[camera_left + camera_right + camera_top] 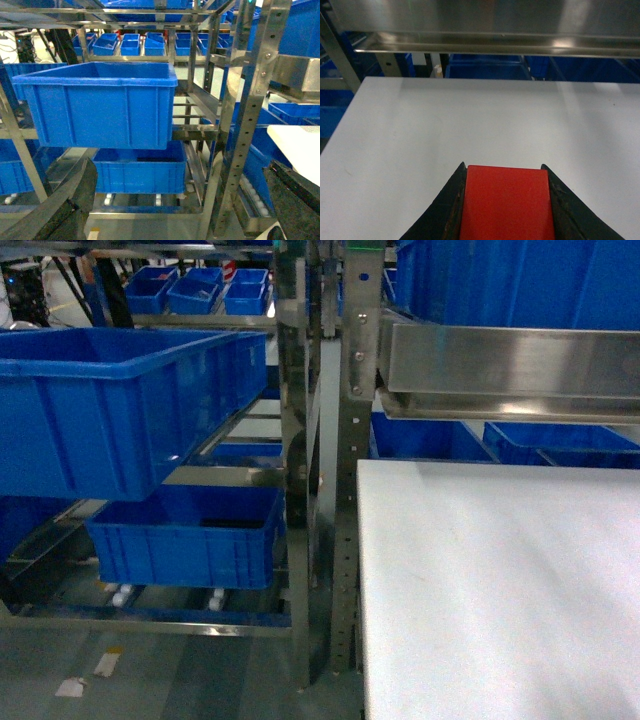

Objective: Place magnetic block on left shelf second layer

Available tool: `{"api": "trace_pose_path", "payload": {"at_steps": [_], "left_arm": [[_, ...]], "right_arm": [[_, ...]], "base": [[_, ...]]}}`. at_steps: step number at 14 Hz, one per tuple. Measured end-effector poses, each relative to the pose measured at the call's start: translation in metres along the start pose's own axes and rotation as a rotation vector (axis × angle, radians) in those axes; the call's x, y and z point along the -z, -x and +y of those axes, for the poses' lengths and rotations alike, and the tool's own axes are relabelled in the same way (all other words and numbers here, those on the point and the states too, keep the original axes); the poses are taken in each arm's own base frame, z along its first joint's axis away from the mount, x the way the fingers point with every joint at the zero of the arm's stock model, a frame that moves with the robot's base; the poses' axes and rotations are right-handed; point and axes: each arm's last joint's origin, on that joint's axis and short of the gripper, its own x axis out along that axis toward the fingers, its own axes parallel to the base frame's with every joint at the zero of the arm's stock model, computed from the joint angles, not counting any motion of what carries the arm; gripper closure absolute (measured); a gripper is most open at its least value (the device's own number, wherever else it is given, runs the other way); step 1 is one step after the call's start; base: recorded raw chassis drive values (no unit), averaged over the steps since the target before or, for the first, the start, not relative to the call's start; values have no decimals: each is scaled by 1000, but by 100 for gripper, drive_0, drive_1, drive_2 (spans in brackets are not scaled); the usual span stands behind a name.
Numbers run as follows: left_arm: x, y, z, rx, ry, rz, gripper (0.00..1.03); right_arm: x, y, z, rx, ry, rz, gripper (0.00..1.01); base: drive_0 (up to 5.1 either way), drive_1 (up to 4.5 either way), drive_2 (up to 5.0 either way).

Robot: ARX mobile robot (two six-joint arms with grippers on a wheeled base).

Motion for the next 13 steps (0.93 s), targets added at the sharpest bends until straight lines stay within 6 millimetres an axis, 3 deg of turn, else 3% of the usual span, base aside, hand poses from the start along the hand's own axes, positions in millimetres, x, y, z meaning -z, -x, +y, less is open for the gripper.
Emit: {"api": "trace_pose_path", "payload": {"at_steps": [13], "left_arm": [[0,0,0,0,0,0,5]], "right_arm": [[-1,0,0,0,0,-8,67]], "base": [[-490,275,215]]}}
